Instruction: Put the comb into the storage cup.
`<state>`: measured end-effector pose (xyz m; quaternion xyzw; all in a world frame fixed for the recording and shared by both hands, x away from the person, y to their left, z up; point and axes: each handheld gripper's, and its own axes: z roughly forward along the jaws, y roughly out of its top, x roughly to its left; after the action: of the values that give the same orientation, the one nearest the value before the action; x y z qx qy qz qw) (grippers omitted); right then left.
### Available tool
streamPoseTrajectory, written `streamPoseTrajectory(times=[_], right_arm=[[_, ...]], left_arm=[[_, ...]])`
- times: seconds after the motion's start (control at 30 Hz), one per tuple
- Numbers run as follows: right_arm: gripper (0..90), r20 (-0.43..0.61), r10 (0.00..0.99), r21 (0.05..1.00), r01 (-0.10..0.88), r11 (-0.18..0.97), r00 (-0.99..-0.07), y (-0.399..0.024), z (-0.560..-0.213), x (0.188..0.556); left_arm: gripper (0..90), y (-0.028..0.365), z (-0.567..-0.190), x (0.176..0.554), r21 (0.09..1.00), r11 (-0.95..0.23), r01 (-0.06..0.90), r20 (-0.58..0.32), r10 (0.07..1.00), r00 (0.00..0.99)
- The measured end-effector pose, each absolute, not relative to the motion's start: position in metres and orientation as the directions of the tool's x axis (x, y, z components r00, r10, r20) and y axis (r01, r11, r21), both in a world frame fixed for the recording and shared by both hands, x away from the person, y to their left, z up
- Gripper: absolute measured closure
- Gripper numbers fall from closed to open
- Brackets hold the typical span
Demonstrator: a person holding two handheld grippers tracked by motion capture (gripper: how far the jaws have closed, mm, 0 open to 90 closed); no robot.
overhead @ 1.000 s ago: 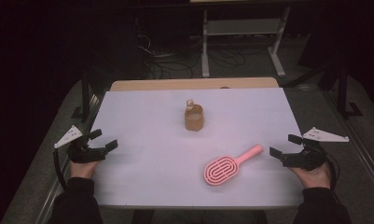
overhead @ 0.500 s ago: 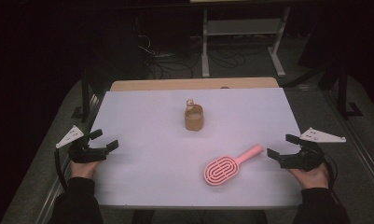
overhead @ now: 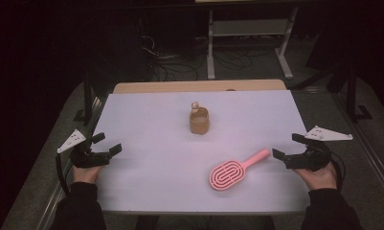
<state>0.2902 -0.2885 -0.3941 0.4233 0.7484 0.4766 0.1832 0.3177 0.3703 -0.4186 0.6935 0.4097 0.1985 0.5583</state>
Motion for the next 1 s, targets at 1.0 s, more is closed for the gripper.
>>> streamPoseTrajectory(times=[1.0], right_arm=[[7.7,0.114,0.786,0.799,0.526,0.291,-0.608,-0.271,-0.383,0.335]], left_arm=[[0.0,0.372,-0.418,0.318,0.939,-0.038,0.341,-0.176,0.8,0.574]])
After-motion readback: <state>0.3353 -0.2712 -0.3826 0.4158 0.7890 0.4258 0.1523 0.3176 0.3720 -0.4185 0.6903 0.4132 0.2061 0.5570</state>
